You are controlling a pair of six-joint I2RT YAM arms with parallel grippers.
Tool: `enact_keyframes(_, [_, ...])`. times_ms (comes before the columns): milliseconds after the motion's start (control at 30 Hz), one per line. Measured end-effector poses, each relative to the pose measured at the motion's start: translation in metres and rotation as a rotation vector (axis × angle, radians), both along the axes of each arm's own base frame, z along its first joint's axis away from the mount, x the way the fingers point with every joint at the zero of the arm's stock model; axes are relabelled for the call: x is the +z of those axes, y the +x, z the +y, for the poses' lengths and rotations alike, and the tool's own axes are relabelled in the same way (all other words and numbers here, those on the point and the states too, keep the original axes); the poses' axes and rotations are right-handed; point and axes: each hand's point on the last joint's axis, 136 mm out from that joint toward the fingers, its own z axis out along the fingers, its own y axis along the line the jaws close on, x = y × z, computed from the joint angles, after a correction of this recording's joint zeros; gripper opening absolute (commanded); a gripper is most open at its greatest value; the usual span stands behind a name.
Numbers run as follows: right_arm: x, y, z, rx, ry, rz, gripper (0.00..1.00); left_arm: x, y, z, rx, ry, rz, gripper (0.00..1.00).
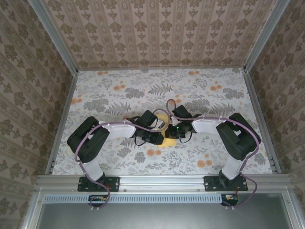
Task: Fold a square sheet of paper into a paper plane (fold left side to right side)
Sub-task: Fold the triangle a second time at the center of the table.
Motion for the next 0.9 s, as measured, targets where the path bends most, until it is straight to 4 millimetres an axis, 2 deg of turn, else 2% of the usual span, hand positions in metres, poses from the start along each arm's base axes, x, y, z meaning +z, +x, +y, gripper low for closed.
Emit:
enact_keyframes(500, [-0.001, 0.026, -0.024, -0.048, -0.021, 0.001, 0.00, 0.000, 0.000, -0.001, -0.002, 0.003, -0.004, 0.19])
enact_keyframes(900, [-0.001, 0.038, -0.041, -0.067, -0.014, -0.002, 0.00, 0.000, 0.001, -0.001, -0.001, 0.002, -0.009, 0.19])
